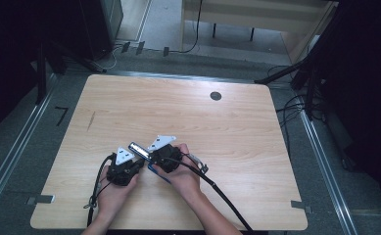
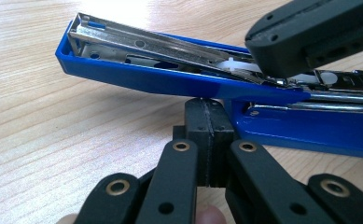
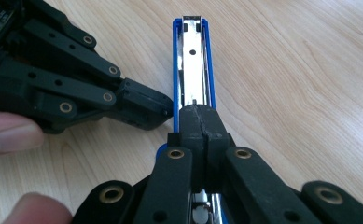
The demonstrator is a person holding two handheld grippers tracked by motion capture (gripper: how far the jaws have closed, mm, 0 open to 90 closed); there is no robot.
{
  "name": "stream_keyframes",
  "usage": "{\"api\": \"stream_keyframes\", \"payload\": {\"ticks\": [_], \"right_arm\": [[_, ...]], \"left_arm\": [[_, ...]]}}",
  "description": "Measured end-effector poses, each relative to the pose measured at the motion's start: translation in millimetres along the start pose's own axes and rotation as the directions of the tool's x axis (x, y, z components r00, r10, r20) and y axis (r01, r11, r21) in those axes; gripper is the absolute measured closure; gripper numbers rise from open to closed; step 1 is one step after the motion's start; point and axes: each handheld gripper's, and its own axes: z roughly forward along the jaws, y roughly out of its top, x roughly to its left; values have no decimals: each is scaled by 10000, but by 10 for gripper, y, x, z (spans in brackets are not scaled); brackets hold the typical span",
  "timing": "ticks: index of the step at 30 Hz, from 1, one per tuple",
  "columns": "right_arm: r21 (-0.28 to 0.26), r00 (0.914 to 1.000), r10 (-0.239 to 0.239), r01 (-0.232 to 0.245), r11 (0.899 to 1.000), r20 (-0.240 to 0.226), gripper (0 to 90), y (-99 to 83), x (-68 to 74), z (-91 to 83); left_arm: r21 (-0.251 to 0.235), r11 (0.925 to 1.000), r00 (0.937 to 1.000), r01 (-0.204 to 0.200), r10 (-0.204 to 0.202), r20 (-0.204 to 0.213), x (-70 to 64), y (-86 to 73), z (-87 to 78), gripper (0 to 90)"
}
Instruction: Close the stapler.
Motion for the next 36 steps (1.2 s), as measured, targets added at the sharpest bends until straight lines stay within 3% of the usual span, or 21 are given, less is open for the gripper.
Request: {"api": "stream_keyframes", "payload": {"ticks": [9, 23, 36], "right_arm": [[-87, 9997, -213, 214, 9997, 85, 900, 44, 2, 16], [-468, 9998, -35, 44, 9989, 190, 900, 83, 28, -63], [-635, 9999, 81, -74, 9980, 107, 900, 91, 20, -98]], "left_arm": [[-173, 9998, 9999, -74, 73, -81, -10, 0, -10, 900], [-842, 9964, 10000, -95, 95, -4, -38, 17, -70, 900], [-823, 9966, 9962, 62, 10, 871, -201, -70, -113, 900]]}}
